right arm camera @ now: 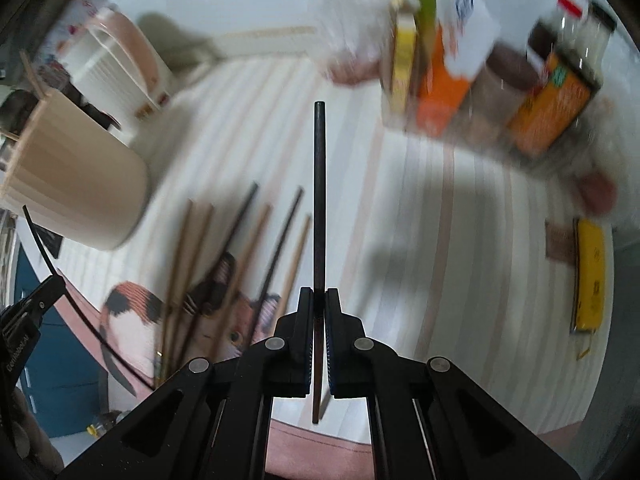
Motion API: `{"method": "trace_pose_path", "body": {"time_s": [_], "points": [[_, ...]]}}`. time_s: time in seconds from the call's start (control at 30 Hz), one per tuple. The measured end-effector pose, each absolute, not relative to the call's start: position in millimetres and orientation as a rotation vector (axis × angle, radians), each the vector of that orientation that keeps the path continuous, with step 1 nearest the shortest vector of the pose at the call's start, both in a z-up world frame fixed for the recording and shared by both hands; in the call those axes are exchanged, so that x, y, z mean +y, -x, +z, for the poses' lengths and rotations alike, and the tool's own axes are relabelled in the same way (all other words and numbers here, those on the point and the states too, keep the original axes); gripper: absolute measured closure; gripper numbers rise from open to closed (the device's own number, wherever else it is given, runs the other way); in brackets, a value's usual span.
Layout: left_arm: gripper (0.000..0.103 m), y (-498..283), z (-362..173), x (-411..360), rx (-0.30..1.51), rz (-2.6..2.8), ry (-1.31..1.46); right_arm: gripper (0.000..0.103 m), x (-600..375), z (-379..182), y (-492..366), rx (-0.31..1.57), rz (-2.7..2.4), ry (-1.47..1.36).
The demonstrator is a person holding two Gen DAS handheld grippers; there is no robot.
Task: Organize utensils
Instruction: 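Lift both dark chopsticks upright toward the beige holder, then lower both dark chopsticks into the holder slots and open both tools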
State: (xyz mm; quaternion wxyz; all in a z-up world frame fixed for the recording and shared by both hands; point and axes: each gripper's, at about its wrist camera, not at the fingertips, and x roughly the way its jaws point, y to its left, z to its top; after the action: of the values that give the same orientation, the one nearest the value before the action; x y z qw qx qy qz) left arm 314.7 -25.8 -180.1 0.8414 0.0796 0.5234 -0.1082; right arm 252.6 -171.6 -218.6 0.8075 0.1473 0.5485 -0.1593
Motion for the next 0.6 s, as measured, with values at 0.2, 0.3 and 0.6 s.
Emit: {"method": "trace_pose_path", "body": {"time_s": [0.2, 0.3, 0.6], "points": [[0.101, -319, -160, -30, 1.038, -0.220, -0.148, 0.098, -171, -195, -272, 1.080, -0.329, -0.285], [0.101, -322, -150, -33, 1.009, -0.217, -0.140, 0.098, -170, -187, -280, 1.044, -0.323, -0.285], [0.101, -338, -98, -37, 0.938, -0.264, -0.085, 0.098, -165, -143, -296, 0.947, -0.299, -0.304]]}}
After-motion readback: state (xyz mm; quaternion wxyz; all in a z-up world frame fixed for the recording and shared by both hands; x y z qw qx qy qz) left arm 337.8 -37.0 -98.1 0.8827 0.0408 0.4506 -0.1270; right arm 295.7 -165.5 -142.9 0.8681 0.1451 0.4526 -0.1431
